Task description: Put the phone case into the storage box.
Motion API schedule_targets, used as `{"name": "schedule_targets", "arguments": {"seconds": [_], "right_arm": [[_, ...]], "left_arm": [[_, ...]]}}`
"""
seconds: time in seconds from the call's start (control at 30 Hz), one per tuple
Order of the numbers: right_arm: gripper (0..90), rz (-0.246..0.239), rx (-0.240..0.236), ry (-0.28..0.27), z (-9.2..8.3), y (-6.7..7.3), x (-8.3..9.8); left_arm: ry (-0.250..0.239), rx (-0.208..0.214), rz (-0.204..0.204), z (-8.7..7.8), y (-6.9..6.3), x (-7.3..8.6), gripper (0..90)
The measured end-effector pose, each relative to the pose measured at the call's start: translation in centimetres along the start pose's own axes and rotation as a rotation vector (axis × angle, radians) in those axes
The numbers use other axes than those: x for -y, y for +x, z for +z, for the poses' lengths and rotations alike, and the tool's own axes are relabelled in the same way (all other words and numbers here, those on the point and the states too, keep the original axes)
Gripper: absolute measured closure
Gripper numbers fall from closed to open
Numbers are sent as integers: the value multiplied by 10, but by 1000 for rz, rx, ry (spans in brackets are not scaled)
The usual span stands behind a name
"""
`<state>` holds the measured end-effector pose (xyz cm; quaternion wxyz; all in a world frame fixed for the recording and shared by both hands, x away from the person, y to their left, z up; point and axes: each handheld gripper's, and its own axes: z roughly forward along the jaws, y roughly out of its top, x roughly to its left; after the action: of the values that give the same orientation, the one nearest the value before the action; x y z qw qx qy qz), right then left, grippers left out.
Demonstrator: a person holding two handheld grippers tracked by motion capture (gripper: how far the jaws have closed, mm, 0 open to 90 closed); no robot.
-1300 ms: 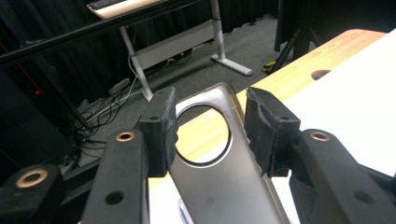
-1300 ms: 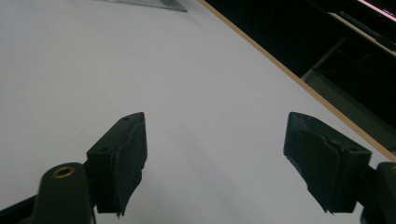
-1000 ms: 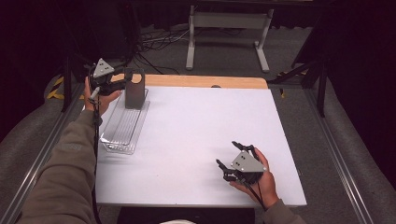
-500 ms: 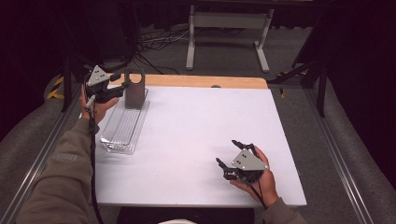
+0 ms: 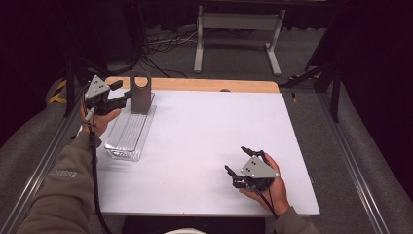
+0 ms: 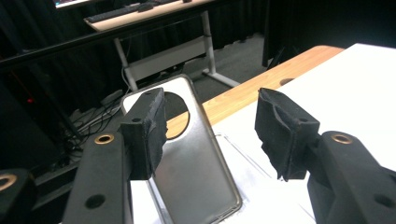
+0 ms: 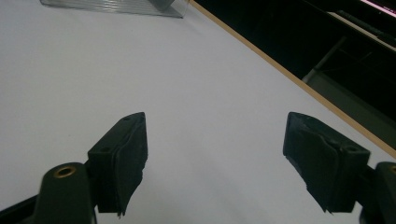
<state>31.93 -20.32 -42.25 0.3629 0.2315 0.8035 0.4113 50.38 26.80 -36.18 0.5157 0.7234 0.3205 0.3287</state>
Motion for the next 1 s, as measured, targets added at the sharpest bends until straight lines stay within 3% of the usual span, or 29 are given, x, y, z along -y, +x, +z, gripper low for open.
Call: {"name": "schedule_targets", "arguments": {"seconds": [0.2, 0.67, 0.77, 0.9, 1.0], "right_arm": [[229, -3, 0, 3, 1, 1, 0], [229, -4, 1, 6, 2, 1, 0], [229, -7, 2, 2, 1, 1, -1], [229, -8, 3, -1, 0, 2, -2], [229, -14, 3, -4, -1, 3, -3]], "left_arm": [[-35, 36, -4, -11, -7, 0, 388], [-78, 68, -9, -26, -19, 7, 301], [-77, 80, -27, -29, -23, 9, 255], [-60, 74, -23, -31, -32, 10, 174], [-76, 79, -23, -34, -37, 9, 140]]}}
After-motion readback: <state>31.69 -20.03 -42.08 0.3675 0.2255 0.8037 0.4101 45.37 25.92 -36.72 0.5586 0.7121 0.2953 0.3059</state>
